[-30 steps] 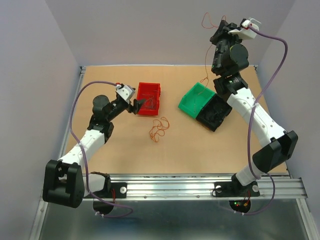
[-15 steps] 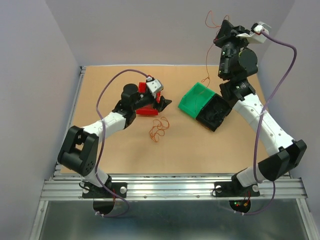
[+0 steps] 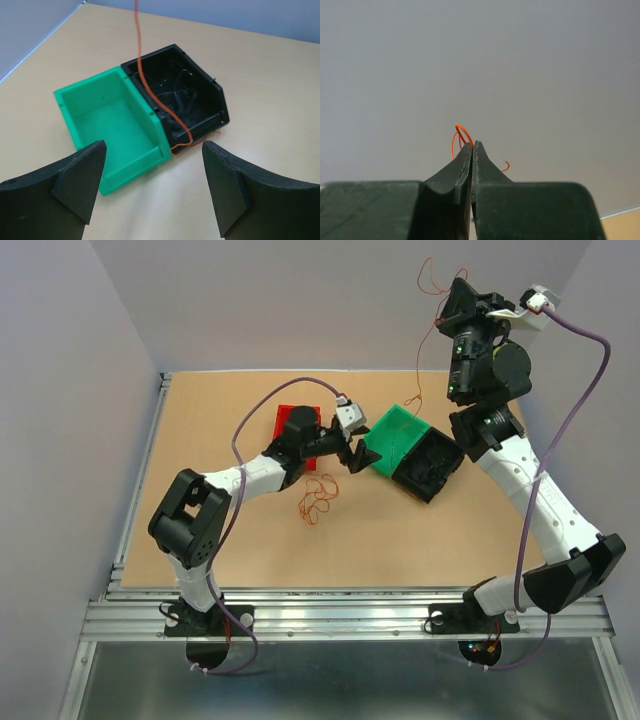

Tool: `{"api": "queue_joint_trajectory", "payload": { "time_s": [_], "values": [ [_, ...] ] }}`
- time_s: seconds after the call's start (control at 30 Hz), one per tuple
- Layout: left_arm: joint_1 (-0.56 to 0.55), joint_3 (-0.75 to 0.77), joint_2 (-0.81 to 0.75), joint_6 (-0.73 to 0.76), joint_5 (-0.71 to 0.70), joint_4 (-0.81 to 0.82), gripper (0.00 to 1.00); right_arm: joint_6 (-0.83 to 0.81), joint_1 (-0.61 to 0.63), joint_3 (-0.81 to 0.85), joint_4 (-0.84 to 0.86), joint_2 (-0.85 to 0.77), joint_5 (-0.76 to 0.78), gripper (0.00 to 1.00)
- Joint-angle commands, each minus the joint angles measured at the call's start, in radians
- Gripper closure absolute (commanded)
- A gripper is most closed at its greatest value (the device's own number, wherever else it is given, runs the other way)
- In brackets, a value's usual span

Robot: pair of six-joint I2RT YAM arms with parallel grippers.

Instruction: Untangle the cables

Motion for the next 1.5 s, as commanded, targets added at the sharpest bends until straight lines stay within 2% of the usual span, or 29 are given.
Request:
{"api": "queue_joint_trajectory", "payload": {
  "time_s": [0.0, 0.1, 0.5, 0.57, 0.6, 0.67, 0.7, 0.73, 0.77, 1.13, 1.4, 1.47],
  "values": [
    [-0.055, 0.012, -0.032, -0.028, 0.027, 0.062, 0.11, 0.006, 0.000, -0.011, 0.010, -0.022, 0.019, 0.99],
    [-0.078, 0.045, 0.008, -0.053, -0.012, 0.045, 0.11, 0.009, 0.000, -0.017, 0.012, -0.023, 0.014, 1.00],
    [-0.089, 0.243, 0.200, -0.105, -0.088, -0.072, 0.25, 0.022, 0.000, -0.034, 0.013, -0.031, 0.003, 0.99],
    [-0.089, 0.282, 0.237, -0.113, -0.087, -0.099, 0.33, 0.025, 0.000, -0.038, 0.015, -0.031, -0.001, 0.99],
    [-0.089, 0.288, 0.245, -0.117, -0.073, -0.102, 0.45, 0.026, 0.000, -0.041, 0.016, -0.031, -0.001, 0.99],
    [-0.089, 0.299, 0.260, -0.120, -0.059, -0.106, 0.59, 0.028, 0.002, -0.044, 0.018, -0.034, -0.004, 1.00],
    [-0.089, 0.302, 0.263, -0.119, -0.039, -0.106, 0.78, 0.028, 0.000, -0.047, 0.021, -0.033, -0.004, 0.99],
    [-0.089, 0.311, 0.263, -0.114, -0.035, -0.115, 0.92, 0.026, 0.000, -0.053, 0.019, -0.034, -0.003, 0.99],
    [-0.089, 0.317, 0.258, -0.108, -0.038, -0.128, 1.00, 0.026, 0.000, -0.060, 0.022, -0.036, -0.001, 0.99],
    [-0.083, 0.337, 0.146, -0.071, -0.108, -0.176, 1.00, -0.003, 0.000, -0.187, 0.044, -0.065, 0.010, 0.99],
    [-0.084, 0.476, 0.160, -0.036, -0.251, -0.271, 1.00, -0.012, 0.000, -0.231, 0.081, -0.080, 0.007, 1.00],
    [-0.081, 0.541, 0.186, 0.018, -0.303, -0.329, 1.00, -0.011, 0.000, -0.248, 0.093, -0.089, 0.007, 1.00]
  ]
}}
